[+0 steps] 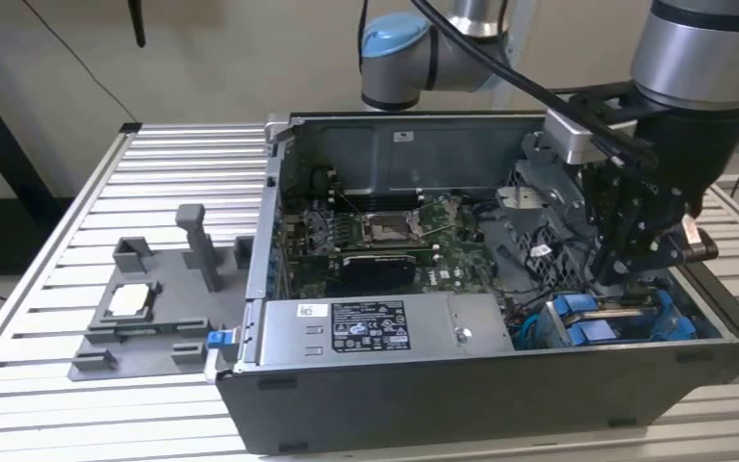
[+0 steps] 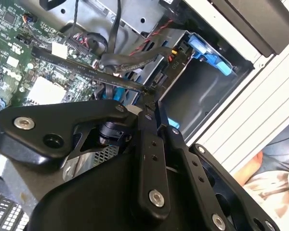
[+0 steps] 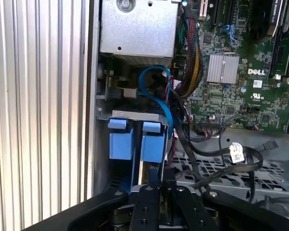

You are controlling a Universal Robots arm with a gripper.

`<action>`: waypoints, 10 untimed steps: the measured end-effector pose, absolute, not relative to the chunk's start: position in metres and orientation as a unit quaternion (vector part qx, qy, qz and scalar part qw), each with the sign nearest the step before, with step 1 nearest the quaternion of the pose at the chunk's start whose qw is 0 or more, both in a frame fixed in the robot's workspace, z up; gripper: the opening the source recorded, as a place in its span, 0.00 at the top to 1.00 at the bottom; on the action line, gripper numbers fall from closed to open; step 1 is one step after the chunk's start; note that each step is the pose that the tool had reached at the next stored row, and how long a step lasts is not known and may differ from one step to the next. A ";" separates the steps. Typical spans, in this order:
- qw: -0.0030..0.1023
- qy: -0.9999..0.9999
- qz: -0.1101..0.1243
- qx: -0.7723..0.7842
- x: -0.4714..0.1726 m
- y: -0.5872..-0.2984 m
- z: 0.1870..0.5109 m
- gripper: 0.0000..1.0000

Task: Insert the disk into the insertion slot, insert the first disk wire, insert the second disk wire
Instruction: 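Insert the second disk wire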

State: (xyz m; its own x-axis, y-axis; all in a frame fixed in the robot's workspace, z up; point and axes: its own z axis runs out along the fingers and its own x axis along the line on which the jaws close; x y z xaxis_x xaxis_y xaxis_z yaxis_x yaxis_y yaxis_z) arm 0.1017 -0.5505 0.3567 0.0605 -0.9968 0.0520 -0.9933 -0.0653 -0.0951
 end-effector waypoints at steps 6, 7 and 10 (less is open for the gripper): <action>0.013 0.689 -0.047 -0.723 0.103 -0.555 0.356 0.84; 0.012 0.689 -0.045 -0.723 0.103 -0.555 0.356 0.84; 0.010 0.689 -0.040 -0.724 0.105 -0.558 0.356 0.84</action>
State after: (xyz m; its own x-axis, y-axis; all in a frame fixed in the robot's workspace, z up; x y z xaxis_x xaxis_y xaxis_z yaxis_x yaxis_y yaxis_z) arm 0.1053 -0.5576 0.3556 0.0475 -0.9979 0.0442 -0.9964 -0.0505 -0.0688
